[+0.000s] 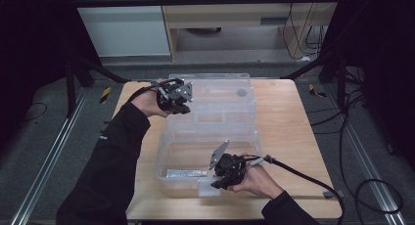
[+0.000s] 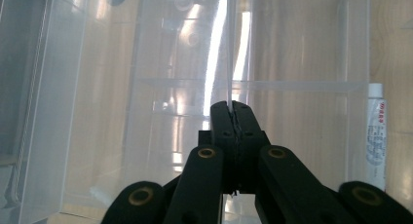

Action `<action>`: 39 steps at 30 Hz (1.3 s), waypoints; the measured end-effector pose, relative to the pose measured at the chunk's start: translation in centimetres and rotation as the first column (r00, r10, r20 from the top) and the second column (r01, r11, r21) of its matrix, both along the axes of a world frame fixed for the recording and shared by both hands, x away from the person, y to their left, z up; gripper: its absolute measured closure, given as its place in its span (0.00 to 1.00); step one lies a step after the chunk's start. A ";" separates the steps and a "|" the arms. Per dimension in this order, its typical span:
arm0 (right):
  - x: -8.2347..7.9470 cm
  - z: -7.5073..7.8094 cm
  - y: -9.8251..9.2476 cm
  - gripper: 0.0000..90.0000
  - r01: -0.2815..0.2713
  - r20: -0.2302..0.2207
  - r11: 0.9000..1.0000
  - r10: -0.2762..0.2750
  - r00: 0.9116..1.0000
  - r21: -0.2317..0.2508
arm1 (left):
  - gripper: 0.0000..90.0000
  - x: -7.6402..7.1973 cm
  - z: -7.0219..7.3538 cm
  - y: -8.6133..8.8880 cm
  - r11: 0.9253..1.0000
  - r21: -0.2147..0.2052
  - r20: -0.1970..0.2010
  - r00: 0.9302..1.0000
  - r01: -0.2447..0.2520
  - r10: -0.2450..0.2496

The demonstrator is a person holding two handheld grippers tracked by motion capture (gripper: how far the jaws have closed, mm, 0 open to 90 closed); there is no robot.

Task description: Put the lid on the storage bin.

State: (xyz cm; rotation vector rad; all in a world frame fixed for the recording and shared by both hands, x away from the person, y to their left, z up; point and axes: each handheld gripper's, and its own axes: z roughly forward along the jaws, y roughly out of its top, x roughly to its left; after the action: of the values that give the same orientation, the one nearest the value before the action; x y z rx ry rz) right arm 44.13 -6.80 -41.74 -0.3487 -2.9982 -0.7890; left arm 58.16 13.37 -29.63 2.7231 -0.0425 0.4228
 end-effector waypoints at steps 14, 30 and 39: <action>-0.1 -0.1 0.0 0.80 0.006 0.007 1.000 -0.006 1.000 0.001 | 1.00 -4.0 0.8 0.3 1.000 0.002 0.038 0.999 0.030 -0.030; -0.1 -0.1 0.0 0.80 0.003 0.007 1.000 -0.003 1.000 0.005 | 1.00 -6.9 0.8 0.6 0.999 0.007 0.044 0.998 0.049 -0.050; -0.2 -0.1 0.0 0.80 0.001 0.009 1.000 -0.001 1.000 0.003 | 1.00 -8.6 0.5 0.8 0.998 0.007 0.045 0.997 0.059 -0.060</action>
State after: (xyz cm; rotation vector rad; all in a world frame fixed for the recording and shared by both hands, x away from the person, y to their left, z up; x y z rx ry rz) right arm 43.91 -6.84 -41.81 -0.3479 -3.0045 -0.7973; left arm 49.56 14.21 -29.16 2.7098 -0.1368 0.4681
